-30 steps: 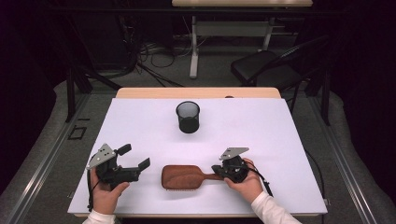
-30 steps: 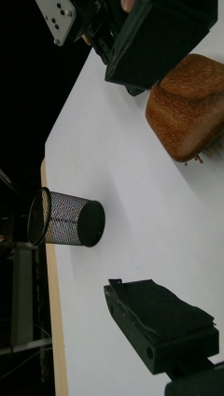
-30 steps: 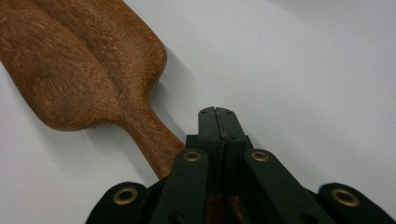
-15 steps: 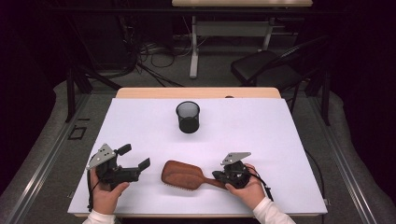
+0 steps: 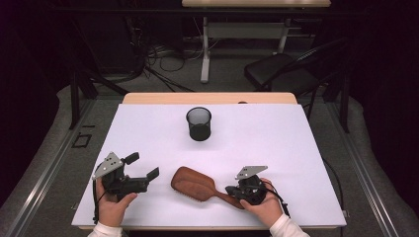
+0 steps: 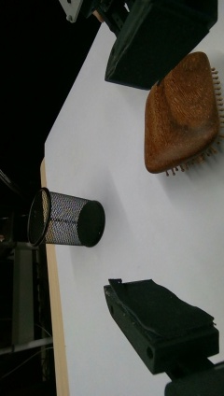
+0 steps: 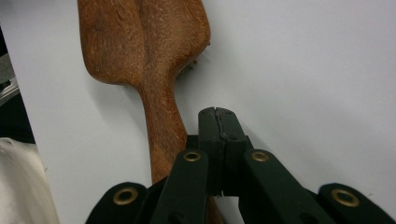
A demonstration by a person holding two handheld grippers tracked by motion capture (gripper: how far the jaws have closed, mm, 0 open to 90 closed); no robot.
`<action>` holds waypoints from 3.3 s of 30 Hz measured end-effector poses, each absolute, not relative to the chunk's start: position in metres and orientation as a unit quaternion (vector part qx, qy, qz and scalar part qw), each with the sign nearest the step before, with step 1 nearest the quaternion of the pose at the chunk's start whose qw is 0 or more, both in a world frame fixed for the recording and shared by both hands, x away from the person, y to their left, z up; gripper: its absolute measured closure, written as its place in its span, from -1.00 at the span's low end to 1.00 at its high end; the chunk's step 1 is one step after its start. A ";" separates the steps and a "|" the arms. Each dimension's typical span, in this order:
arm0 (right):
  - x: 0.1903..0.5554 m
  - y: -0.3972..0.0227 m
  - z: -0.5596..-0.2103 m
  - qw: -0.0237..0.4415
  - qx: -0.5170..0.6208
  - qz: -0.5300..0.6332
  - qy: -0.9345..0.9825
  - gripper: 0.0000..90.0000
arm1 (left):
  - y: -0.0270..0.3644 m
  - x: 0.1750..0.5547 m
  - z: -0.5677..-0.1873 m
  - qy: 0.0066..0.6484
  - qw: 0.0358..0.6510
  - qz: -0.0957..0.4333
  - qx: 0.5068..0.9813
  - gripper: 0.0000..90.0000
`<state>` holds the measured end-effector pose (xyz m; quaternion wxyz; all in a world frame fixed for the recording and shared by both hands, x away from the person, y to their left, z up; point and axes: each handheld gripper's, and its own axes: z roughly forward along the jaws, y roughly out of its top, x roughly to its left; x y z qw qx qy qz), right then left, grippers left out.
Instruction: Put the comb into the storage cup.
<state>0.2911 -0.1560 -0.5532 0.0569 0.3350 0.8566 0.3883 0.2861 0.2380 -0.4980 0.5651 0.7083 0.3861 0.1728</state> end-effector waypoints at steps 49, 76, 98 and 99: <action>0.303 -0.136 -0.533 0.079 0.294 0.374 0.876 -1.00 | 0.238 0.287 -0.500 0.407 0.565 0.179 0.695 -0.95; 0.310 -0.117 -0.534 0.056 0.255 0.268 0.927 -1.00 | 0.237 0.287 -0.501 0.394 0.561 0.179 0.706 -0.95; 0.311 -0.106 -0.532 0.055 0.255 0.218 0.941 -0.87 | 0.235 0.287 -0.501 0.388 0.557 0.178 0.712 -0.95; 0.311 -0.106 -0.532 0.055 0.255 0.218 0.941 -0.87 | 0.235 0.287 -0.502 0.388 0.557 0.178 0.713 -0.95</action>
